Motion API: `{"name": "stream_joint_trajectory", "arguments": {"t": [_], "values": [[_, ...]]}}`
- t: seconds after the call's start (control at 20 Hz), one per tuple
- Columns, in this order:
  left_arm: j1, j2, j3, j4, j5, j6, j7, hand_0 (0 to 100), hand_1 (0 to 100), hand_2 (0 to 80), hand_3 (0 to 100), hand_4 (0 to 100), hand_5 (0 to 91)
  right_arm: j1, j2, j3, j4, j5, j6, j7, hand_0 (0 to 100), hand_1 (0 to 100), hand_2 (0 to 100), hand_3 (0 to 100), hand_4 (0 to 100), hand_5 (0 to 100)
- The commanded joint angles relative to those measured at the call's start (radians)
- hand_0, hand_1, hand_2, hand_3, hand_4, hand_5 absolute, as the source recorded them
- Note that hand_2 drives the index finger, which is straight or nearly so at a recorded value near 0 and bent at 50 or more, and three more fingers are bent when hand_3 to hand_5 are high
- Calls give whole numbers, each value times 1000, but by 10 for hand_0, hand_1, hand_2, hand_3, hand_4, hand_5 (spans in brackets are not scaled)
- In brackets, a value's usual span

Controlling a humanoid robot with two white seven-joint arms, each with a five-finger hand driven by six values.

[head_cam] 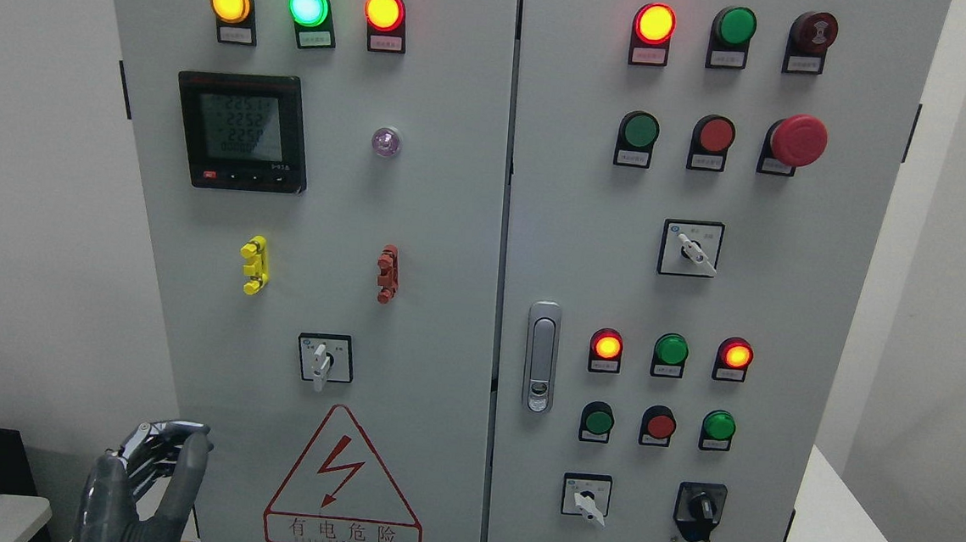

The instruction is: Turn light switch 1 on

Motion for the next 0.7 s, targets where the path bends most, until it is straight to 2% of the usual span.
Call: {"name": "stream_joint_trajectory", "arguments": {"t": [0.0,0.25,0.4,0.65], "values": [[-46,-50,-111,-5,-39,34,27,169,341,476,643,686,579,0,1,17,0,-25,0,0,120,389,0,0,0,0],[-57,-90,-164,-3,-76,97,67,164,361,486,657,701,599,0,1,17,0,-25,0,0,120,389,0,0,0,0],[-72,-124,-186,-2,-99,141,118,159,378,489,661,707,609,0,1,17,0,-25,0,0,120,389,0,0,0,0],[-98,-159,-197,0,-145,192,144,157,403,494,672,717,630,0,-1,17,0,-25,0,0,120,389,0,0,0,0]]}}
